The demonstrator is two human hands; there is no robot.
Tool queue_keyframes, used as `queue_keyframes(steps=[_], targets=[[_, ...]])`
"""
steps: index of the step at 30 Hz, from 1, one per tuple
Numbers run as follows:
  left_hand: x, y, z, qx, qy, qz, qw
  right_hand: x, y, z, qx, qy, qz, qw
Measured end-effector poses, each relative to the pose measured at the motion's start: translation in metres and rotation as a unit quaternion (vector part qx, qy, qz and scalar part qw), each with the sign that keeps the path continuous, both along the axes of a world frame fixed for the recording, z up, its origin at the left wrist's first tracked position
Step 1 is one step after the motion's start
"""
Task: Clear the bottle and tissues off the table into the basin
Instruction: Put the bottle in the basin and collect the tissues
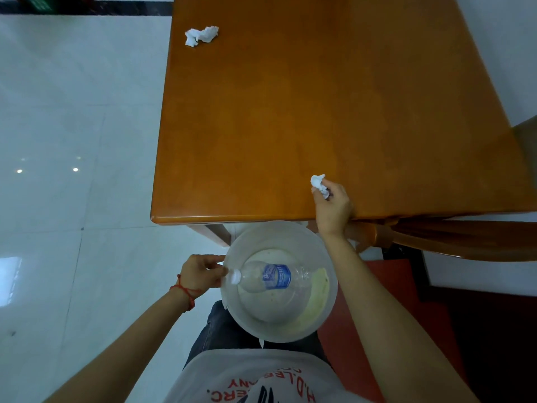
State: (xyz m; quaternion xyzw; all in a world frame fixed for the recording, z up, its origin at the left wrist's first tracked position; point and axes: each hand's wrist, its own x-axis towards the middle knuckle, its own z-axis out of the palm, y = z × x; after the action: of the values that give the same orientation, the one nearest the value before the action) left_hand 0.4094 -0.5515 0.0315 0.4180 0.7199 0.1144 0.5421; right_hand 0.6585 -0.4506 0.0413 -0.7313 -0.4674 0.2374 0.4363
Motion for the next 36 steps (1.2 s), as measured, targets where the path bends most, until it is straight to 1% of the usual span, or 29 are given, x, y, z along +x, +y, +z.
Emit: queue_keyframes(steps=[2, 4, 8, 12, 14, 19, 22, 26, 30, 33, 36], targets=[[0.001, -0.001, 0.001, 0.003, -0.003, 0.003, 1.000, -0.008, -0.024, 0.005, 0.011, 0.021, 0.037, 0.999], [0.002, -0.001, 0.002, 0.004, -0.004, 0.005, 1.000, -0.016, -0.052, 0.012, 0.000, 0.044, 0.068, 0.997], [0.003, -0.001, 0.001, 0.003, -0.011, 0.013, 1.000, -0.027, -0.103, 0.016, 0.002, 0.018, 0.150, 0.989], [0.004, -0.002, 0.001, 0.007, -0.017, 0.024, 1.000, -0.030, -0.126, 0.013, -0.088, 0.022, 0.204, 0.975], [0.004, -0.004, 0.001, 0.011, -0.023, 0.032, 0.999, -0.026, -0.130, 0.013, -0.103, 0.003, 0.204, 0.974], [0.003, -0.010, 0.002, 0.008, -0.032, 0.051, 0.998, 0.005, -0.139, 0.017, -0.071, -0.064, 0.171, 0.981], [0.004, -0.016, 0.005, 0.004, -0.038, 0.071, 0.997, 0.028, -0.149, 0.011, -0.090, -0.082, 0.140, 0.983], [0.003, -0.029, 0.006, 0.005, -0.032, 0.099, 0.995, 0.045, -0.158, 0.002, -0.165, -0.065, 0.142, 0.974], [-0.001, -0.046, 0.008, 0.004, -0.043, 0.142, 0.989, 0.044, -0.156, -0.005, -0.226, -0.002, 0.161, 0.961], [-0.003, -0.061, 0.010, 0.016, -0.056, 0.186, 0.981, 0.039, -0.154, -0.008, -0.235, 0.036, 0.184, 0.954], [-0.008, -0.076, 0.009, 0.024, -0.062, 0.225, 0.972, 0.033, -0.152, -0.011, -0.234, 0.032, 0.204, 0.950]])
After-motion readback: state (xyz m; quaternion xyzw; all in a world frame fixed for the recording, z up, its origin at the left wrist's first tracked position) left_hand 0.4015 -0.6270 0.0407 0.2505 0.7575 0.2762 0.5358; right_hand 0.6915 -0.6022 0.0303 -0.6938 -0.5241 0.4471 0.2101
